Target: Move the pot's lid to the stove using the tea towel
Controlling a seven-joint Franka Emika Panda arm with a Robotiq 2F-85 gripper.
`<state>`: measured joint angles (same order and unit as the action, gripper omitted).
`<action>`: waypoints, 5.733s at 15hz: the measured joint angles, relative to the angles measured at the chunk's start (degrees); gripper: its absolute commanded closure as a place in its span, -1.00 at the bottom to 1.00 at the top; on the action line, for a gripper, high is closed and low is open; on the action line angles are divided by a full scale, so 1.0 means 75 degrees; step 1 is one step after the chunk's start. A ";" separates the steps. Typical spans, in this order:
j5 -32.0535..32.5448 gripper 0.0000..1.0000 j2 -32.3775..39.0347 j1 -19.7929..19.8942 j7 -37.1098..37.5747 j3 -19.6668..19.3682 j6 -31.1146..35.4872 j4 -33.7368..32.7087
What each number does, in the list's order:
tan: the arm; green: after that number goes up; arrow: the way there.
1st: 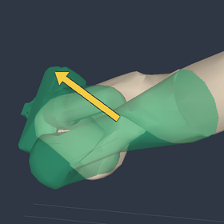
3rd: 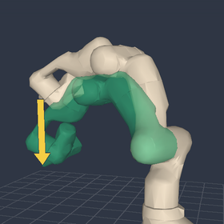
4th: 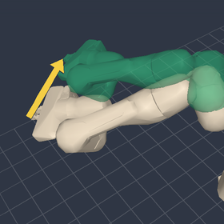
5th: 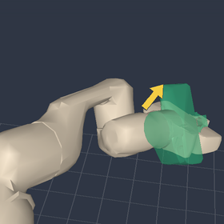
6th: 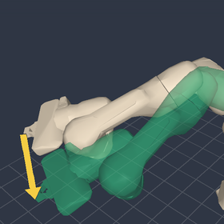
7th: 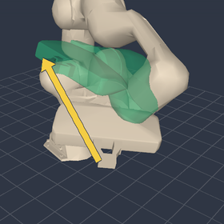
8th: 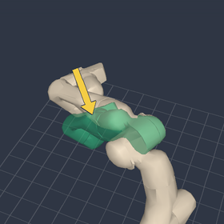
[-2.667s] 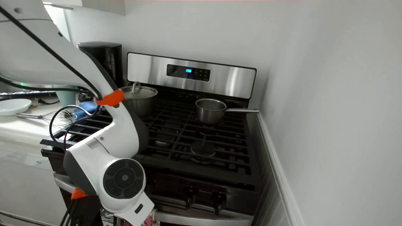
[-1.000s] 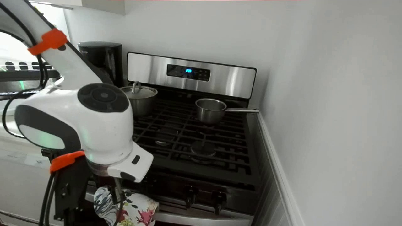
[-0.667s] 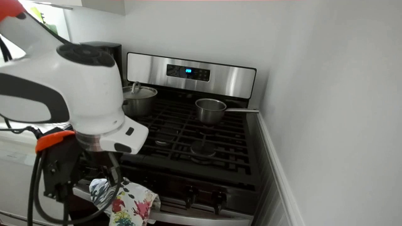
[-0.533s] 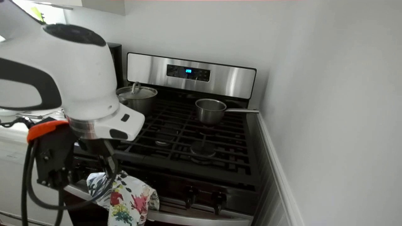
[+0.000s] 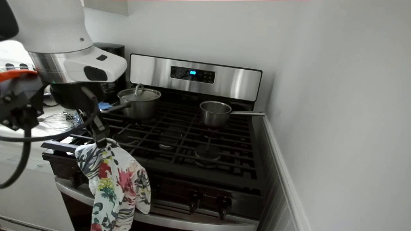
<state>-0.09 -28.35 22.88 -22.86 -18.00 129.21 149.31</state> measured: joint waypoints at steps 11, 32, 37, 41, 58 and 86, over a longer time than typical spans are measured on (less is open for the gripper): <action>0.0016 0.97 -0.0660 -0.1008 -0.0738 -0.0048 -0.0266 -0.0861; -0.0276 0.97 0.0747 -0.3868 -0.3548 0.0160 -0.0153 -0.3563; -0.0897 0.97 0.1502 -0.4107 -0.5428 0.0214 -0.0108 -0.4268; -0.1472 0.97 0.2515 -0.4145 -0.7060 0.0417 -0.0282 -0.5151; -0.3687 0.97 0.5015 -0.2956 -0.8871 0.2193 0.0859 -0.6365; -0.0645 -1.00 0.4827 -0.2780 -0.3764 0.2284 -0.0698 -0.6126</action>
<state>-4.93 7.86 2.03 -51.08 -0.87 123.97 103.37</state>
